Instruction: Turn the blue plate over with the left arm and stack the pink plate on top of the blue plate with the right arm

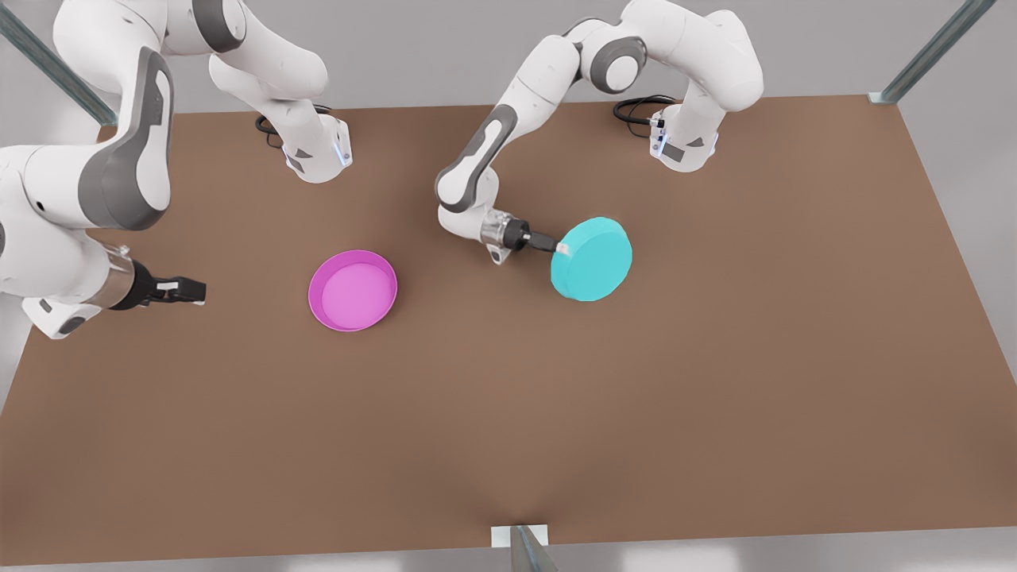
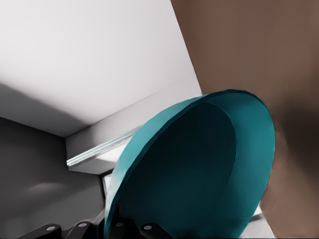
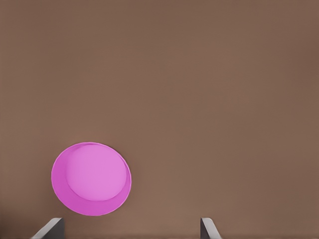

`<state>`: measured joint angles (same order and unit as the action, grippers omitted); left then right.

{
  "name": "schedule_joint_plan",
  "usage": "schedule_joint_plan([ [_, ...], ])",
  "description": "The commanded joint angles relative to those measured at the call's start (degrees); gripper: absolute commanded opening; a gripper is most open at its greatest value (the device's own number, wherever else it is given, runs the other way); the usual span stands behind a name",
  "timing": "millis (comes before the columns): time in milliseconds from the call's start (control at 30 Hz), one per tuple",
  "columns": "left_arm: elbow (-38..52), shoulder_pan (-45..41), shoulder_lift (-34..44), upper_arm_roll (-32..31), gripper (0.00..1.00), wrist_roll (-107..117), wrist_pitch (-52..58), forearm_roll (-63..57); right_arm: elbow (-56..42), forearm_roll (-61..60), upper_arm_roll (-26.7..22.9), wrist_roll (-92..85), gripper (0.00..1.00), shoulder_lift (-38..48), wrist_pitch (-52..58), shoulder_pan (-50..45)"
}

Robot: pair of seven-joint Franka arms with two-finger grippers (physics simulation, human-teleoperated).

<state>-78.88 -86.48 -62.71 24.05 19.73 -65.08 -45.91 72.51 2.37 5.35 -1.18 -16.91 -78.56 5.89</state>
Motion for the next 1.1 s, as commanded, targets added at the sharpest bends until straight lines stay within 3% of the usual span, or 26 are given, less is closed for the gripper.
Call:
schedule_joint_plan([
  [0, 0.0, -0.1, 0.0, -0.1, 0.83, -0.3, 0.5, 0.5, 0.0, 0.0, -0.1, 0.0, 1.0, 0.1, 0.1, 0.0],
  [33, 0.1, -0.2, 0.0, 0.0, 0.96, -0.4, 0.4, 1.0, 0.0, 0.0, -0.1, 0.0, 1.0, 0.0, 0.1, 0.0],
  [100, 0.7, -0.8, 0.0, 0.0, 0.99, -0.4, 0.6, 1.7, 0.0, 0.0, 0.0, 0.1, 1.0, 0.0, 0.1, -0.1],
  [200, 2.6, -1.9, 0.2, 1.3, 1.0, -0.4, 0.9, 4.1, 0.0, 0.0, 0.0, 0.9, 1.0, 0.0, 0.0, -0.3],
  [300, 8.7, -3.3, 0.2, 6.0, 1.0, -0.3, 1.1, 13.9, 0.1, 0.0, 0.0, 1.1, 1.0, -0.1, 0.1, -0.4],
  [567, 10.2, -5.7, -1.9, 6.2, 1.0, 2.9, -2.9, 17.7, 0.5, 0.0, 0.0, 1.1, 1.0, 0.0, 0.0, -0.4],
  [800, 14.9, -6.4, -1.8, 6.7, 1.0, 7.0, -6.8, 27.9, 0.6, 0.0, 0.0, 1.1, 1.0, 0.0, 0.1, -0.4],
  [967, 16.0, -7.2, -1.4, 12.4, 1.0, 16.2, -10.4, 42.9, 0.9, 0.0, 0.0, 0.9, 1.0, -0.8, 0.0, -0.3],
  [1067, 16.2, -7.1, 2.9, 23.0, 1.0, 13.9, -9.3, 57.2, 1.0, 0.0, 0.0, 0.8, 1.0, -0.9, -0.8, 0.0],
])
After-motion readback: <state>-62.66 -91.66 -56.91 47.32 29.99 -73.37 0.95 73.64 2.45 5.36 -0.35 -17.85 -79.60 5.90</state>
